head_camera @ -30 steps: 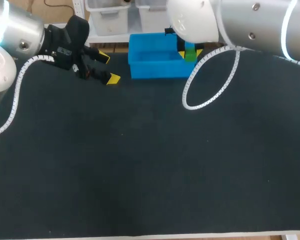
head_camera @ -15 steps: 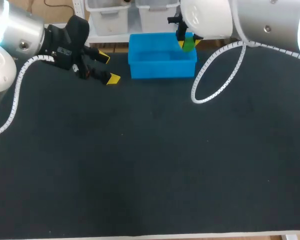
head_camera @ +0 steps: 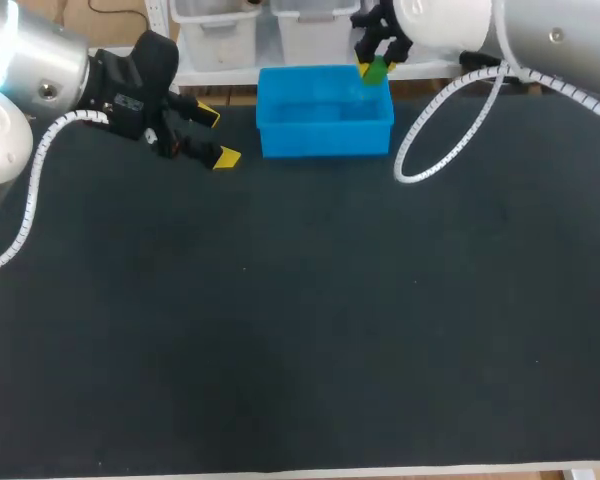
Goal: Use the left arm to pick the red cube and place it into the blue plastic box first, then use the right arm to grasp the green cube and put it into the same blue plastic box after the first action is fully finished.
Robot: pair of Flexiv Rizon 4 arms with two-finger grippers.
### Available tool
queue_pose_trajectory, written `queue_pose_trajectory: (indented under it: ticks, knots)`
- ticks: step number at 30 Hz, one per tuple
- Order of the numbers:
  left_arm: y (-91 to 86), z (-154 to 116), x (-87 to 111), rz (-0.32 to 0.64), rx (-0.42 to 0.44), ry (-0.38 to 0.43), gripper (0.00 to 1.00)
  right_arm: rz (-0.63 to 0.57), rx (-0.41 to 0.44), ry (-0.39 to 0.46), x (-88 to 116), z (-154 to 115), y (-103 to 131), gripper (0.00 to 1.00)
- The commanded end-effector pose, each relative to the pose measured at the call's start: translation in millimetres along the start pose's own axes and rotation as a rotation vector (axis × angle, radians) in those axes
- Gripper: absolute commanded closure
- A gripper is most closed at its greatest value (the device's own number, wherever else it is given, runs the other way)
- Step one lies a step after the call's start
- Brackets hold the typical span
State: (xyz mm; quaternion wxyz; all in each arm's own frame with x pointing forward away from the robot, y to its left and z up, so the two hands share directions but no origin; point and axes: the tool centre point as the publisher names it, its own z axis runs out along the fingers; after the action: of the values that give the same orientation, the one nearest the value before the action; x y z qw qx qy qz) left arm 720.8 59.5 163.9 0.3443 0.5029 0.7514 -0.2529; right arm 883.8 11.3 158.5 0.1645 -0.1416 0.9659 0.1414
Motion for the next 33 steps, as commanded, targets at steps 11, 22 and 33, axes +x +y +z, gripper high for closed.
queue_pose_trajectory:
  ticks: [11, 22, 33]
  knots:
    - [0.5, 0.1, 1.8, 0.004, 0.001, -0.007, 0.0, -0.08, -0.083, 0.017, -50.7, 9.9, 3.9, 1.0]
    - [0.5, 0.1, 1.8, 0.004, 0.001, -0.007, 0.0, -0.114, -0.126, 0.02, -67.9, 22.7, -2.2, 1.0]
    - [0.5, 0.1, 1.8, 0.004, 0.001, -0.007, 0.0, -0.134, -0.161, 0.04, -78.9, 45.2, -10.2, 1.0]
